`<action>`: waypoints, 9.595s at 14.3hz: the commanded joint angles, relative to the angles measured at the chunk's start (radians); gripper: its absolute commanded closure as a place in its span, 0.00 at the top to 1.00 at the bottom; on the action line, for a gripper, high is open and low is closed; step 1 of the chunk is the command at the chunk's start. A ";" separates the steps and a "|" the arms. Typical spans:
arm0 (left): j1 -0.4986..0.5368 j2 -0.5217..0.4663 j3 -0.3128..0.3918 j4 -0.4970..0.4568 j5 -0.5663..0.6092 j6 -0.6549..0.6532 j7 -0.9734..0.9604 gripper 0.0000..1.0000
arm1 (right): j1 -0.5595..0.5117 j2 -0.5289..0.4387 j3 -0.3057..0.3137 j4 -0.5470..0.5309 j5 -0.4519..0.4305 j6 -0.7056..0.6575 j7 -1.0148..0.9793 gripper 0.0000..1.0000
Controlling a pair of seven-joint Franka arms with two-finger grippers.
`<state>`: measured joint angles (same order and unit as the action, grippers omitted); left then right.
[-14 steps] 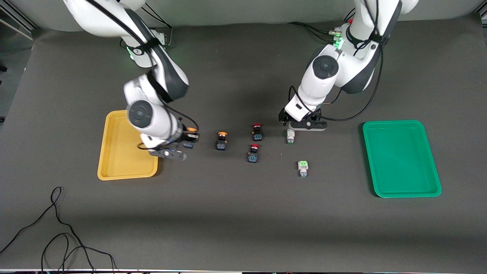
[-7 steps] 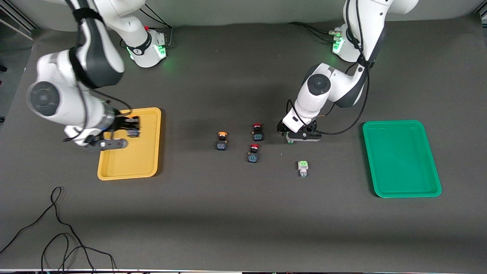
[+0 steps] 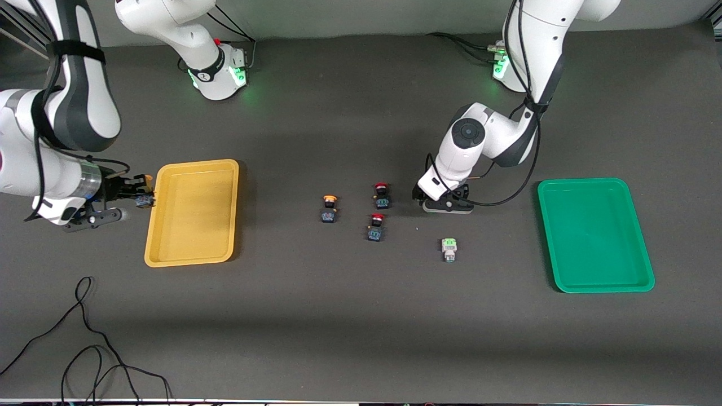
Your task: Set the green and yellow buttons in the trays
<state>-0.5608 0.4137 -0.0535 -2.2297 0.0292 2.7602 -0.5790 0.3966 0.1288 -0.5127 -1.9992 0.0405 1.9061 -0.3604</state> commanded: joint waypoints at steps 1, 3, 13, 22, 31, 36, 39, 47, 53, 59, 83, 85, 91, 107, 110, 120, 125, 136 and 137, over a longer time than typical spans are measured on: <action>-0.051 -0.004 0.014 -0.005 0.017 0.004 -0.022 0.93 | 0.004 0.015 -0.029 -0.183 -0.010 0.254 -0.072 0.00; -0.056 -0.004 0.014 -0.007 0.017 0.004 -0.022 0.73 | 0.004 0.058 -0.030 -0.260 -0.002 0.414 -0.083 0.00; -0.044 -0.027 0.023 -0.005 0.046 -0.010 -0.021 0.04 | -0.004 0.249 -0.030 -0.285 0.262 0.597 -0.319 0.18; 0.131 -0.344 0.052 0.120 0.044 -0.577 0.141 0.00 | 0.008 0.124 -0.035 -0.135 0.279 0.196 -0.178 1.00; 0.603 -0.360 0.055 0.108 0.041 -0.615 0.736 0.00 | 0.269 0.156 -0.023 0.232 0.280 -0.143 0.465 1.00; 0.670 -0.192 0.052 0.038 0.031 -0.326 0.792 0.00 | 0.432 0.317 -0.020 0.410 0.470 -0.134 0.774 1.00; 0.661 -0.100 0.052 0.038 -0.011 -0.219 0.771 0.00 | 0.511 0.397 -0.021 0.427 0.503 -0.049 0.843 1.00; 0.665 -0.081 0.049 0.053 -0.023 -0.175 0.769 1.00 | 0.639 0.613 -0.017 0.404 0.504 0.191 0.836 1.00; 0.658 -0.228 0.044 0.181 -0.038 -0.475 0.730 1.00 | 0.640 0.649 0.023 0.350 0.507 0.297 0.825 1.00; 0.451 -0.222 0.043 0.303 -0.041 -0.582 0.504 1.00 | 0.639 0.640 0.031 0.310 0.584 0.289 0.811 0.58; 0.085 0.186 0.075 0.311 0.084 -0.099 0.031 0.88 | 0.490 0.302 -0.431 0.002 0.326 0.095 -0.026 0.00; 0.084 0.194 0.075 0.312 0.084 -0.096 0.030 0.78 | 0.487 0.313 -0.397 -0.073 0.348 0.221 -0.028 0.00; 0.081 0.208 0.075 0.318 0.083 -0.062 0.027 0.36 | 0.486 0.402 -0.316 -0.148 0.504 0.410 -0.063 0.00; 0.398 -0.193 0.073 0.361 -0.003 -0.691 0.506 0.15 | 0.495 0.305 -0.524 0.101 0.515 -0.155 -0.085 0.98; 0.574 -0.193 0.073 0.352 -0.006 -0.711 0.733 0.14 | 0.495 0.301 -0.611 0.311 0.489 -0.425 -0.019 0.95; 0.769 0.000 0.075 0.225 -0.005 -0.318 0.941 0.13 | 0.813 0.293 -0.938 0.574 0.404 -0.611 0.179 1.00; 0.783 0.050 0.073 0.226 -0.005 -0.234 0.967 1.00 | 0.808 0.296 -0.934 0.576 0.407 -0.596 0.190 1.00; 0.688 -0.202 0.047 0.518 -0.032 -0.822 0.796 1.00 | 0.501 0.278 -0.566 0.718 0.357 -0.599 0.302 1.00; 0.662 -0.232 0.049 0.522 -0.026 -0.846 0.768 1.00 | 0.457 0.269 -0.508 0.741 0.332 -0.607 0.304 1.00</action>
<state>0.1570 0.2161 -0.0148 -1.7352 0.0007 1.9777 0.2547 0.9379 0.4192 -1.1336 -1.3242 0.4286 1.3312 -0.0997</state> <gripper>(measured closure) 0.000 0.000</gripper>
